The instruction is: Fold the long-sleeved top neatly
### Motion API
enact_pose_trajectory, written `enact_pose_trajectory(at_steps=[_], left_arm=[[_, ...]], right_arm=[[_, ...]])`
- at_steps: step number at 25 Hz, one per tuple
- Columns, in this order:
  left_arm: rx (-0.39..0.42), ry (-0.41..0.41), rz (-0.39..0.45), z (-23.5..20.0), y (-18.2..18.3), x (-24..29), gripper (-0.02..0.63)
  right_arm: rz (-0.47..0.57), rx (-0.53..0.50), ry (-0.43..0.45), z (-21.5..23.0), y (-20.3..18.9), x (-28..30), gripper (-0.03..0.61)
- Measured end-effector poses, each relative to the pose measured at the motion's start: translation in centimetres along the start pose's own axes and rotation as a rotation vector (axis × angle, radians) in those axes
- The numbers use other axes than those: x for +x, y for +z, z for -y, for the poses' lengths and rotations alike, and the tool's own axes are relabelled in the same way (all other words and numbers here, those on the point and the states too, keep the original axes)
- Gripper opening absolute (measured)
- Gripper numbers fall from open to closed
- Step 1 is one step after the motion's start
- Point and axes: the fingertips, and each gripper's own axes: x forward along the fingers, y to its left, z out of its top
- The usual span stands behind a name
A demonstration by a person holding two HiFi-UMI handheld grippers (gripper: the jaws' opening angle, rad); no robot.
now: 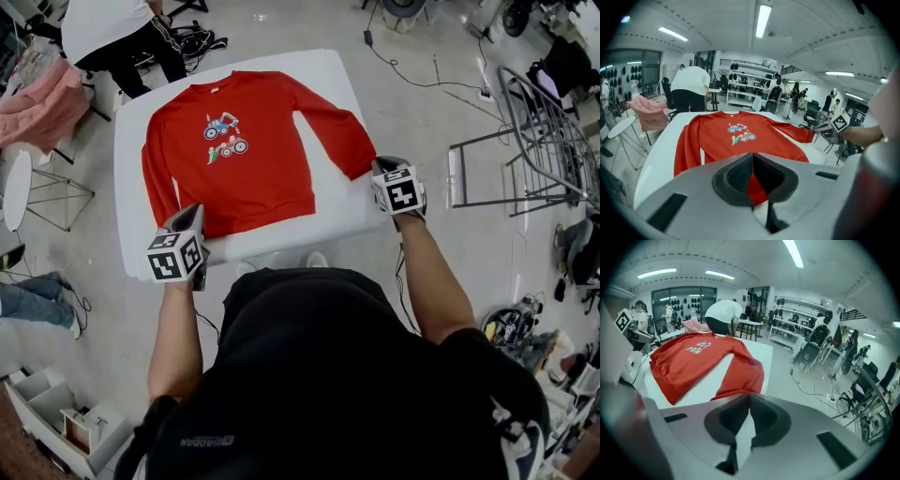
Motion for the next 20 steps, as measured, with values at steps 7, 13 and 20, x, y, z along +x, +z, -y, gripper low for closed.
enact_pose_trajectory(at_steps=[7, 13, 20], left_arm=[[0.008, -0.010, -0.012, 0.4, -0.4, 0.0, 0.008], [0.020, -0.018, -0.026, 0.8, -0.7, 0.2, 0.008], [0.029, -0.020, -0.019, 1.4, -0.3, -0.1, 0.008]], right_arm=[[-0.103, 0.216, 0.069, -1.2, -4.7, 1.2, 0.090], [-0.080, 0.382, 0.122, -1.0, -6.2, 0.5, 0.103], [0.088, 0.861, 0.286, 0.5, -4.1, 0.8, 0.104]])
